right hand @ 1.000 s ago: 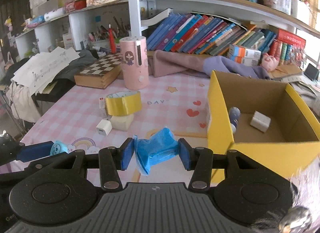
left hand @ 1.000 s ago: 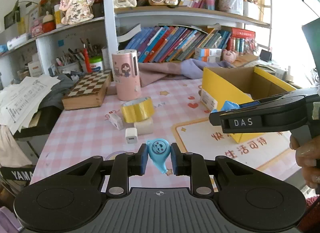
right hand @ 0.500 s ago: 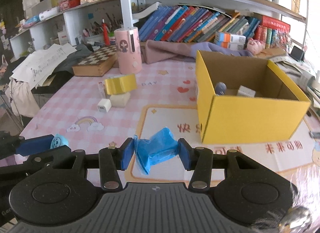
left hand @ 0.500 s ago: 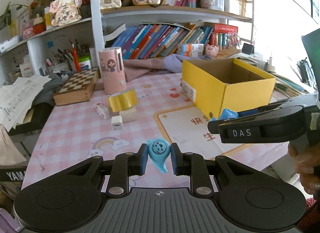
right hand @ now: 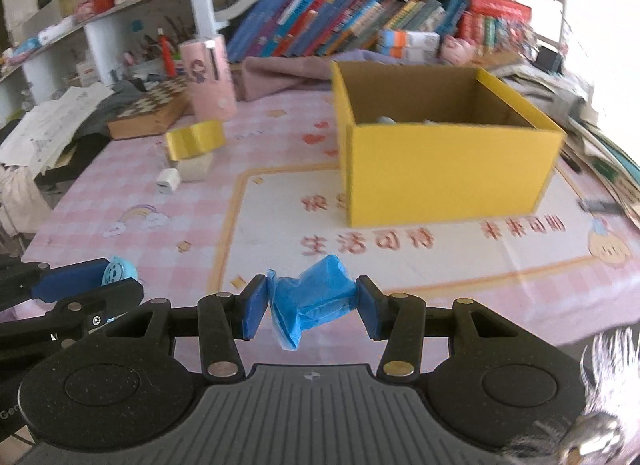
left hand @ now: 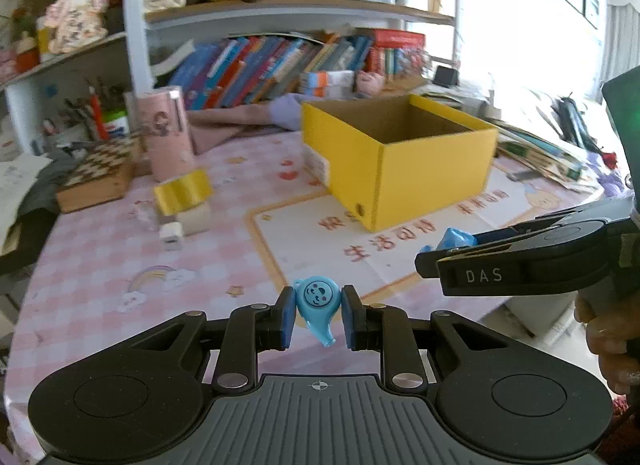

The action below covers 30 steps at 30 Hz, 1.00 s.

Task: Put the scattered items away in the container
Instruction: 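Carry the blue cloth and light-blue clip over the yellow box with both tools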

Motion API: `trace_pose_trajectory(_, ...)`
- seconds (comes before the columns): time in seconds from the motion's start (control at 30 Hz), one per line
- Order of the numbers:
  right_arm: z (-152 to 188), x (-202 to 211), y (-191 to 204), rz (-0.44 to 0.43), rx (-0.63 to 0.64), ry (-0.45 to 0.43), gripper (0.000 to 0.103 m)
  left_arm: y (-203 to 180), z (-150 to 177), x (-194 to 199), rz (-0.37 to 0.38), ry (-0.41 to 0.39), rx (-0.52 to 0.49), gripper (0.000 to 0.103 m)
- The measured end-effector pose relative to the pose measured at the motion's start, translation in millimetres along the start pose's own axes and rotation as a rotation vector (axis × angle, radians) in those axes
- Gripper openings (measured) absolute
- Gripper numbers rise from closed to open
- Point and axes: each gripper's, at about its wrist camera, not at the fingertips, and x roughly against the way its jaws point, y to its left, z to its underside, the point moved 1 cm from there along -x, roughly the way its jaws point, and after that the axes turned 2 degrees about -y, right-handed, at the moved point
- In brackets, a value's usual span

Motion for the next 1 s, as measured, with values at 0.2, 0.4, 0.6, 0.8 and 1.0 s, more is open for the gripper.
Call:
trace_pose_trajectory(0.2,15.1,8.6,-22.8,0.055,-0.053,0.026,0.045,-20.4,0.3,-8.7,0.072,0.018,-0.043,0.023)
trace_pose_trajectory(0.4,22.9,19.5,-44.0,0.115,-0.100,0.028,0.045,-39.2,-4.0,-15.1,0.139,0.017,-0.084,0.023)
trace_pose_trajectory(0.6,26.1,29.2,-59.8,0.165,-0.133,0.022,0.045,-53.2,-10.2,-20.2,0.184,0.005,-0.112,0.023)
trace_pose_trajectory(0.8,24.8,34.8,-69.3,0.199,-0.150,0.011,0.045,-62.4,-18.9,-26.9,0.215,-0.009,-0.135,0.023)
trace_pose_trajectory(1.0,17.3,36.5,-78.5,0.223,-0.164,-0.009,0.045,-66.9,-28.6,-32.2,0.231,-0.029,-0.155,0.023)
